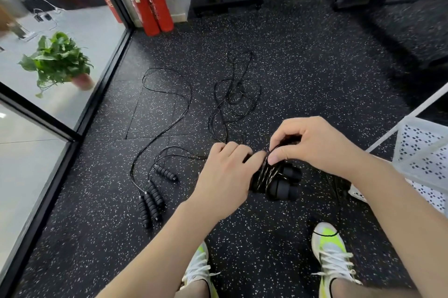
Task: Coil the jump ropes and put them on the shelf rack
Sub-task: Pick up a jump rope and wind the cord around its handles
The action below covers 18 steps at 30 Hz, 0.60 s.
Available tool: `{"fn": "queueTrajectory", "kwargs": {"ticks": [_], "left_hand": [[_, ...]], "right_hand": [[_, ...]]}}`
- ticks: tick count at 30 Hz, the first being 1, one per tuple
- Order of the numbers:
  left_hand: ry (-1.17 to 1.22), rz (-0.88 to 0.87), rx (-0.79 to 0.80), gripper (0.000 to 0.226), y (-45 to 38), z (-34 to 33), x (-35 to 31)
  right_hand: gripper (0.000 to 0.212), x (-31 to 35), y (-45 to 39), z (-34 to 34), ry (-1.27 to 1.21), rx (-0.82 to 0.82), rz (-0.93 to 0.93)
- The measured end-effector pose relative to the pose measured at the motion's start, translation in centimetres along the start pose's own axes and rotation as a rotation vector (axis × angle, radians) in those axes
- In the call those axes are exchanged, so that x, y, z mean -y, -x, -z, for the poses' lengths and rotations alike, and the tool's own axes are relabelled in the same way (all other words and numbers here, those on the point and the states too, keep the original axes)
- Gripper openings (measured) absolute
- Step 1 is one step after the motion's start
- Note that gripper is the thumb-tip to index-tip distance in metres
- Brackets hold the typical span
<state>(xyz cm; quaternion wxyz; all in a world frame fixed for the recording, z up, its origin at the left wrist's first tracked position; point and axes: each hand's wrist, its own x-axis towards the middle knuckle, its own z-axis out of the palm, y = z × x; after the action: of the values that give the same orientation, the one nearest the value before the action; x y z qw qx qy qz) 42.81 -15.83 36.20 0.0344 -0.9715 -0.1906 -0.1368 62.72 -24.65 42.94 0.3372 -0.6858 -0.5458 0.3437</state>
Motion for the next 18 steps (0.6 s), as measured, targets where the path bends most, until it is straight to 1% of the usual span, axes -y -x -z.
{"fn": "queueTrajectory", "kwargs": {"ticks": [5, 8, 10, 12, 13, 14, 15, 17, 18], "left_hand": [[0.024, 0.041, -0.065, 0.057, -0.1, 0.7, 0.0], [0.018, 0.113, -0.097, 0.054, 0.1, 1.0, -0.1], [0.020, 0.196, -0.129, 0.050, 0.1, 0.9, -0.2], [0.014, 0.304, -0.130, 0.050, 0.1, 0.9, -0.3], [0.009, 0.353, -0.119, 0.052, 0.0, 0.8, -0.3], [0.007, 0.394, -0.112, 0.054, 0.0, 0.8, -0.4], [0.007, 0.429, -0.108, 0.056, -0.1, 0.8, -0.4], [0.018, 0.506, -0.101, 0.060, -0.3, 0.7, -0.6], [0.020, 0.542, -0.088, 0.063, -0.5, 0.7, -0.7]], "right_hand": [[0.001, -2.4, -0.6, -0.1, -0.212, 0.037, -0.044], [0.010, -3.7, -0.8, -1.1, -0.387, 0.020, -0.080], [0.017, -4.3, -0.8, -2.1, -0.487, 0.027, -0.092], [0.015, -4.7, -0.8, -3.5, -0.559, 0.044, -0.104], [0.018, -4.9, -0.9, -4.3, -0.556, 0.046, -0.128], [0.025, -5.1, -0.9, -5.1, -0.534, 0.045, -0.161], [0.029, -5.0, -0.8, -6.0, -0.478, 0.050, -0.201], [0.027, -4.3, -0.5, -8.0, -0.397, 0.104, -0.237], [0.022, -3.7, -0.3, -8.8, -0.340, 0.132, -0.228]]}}
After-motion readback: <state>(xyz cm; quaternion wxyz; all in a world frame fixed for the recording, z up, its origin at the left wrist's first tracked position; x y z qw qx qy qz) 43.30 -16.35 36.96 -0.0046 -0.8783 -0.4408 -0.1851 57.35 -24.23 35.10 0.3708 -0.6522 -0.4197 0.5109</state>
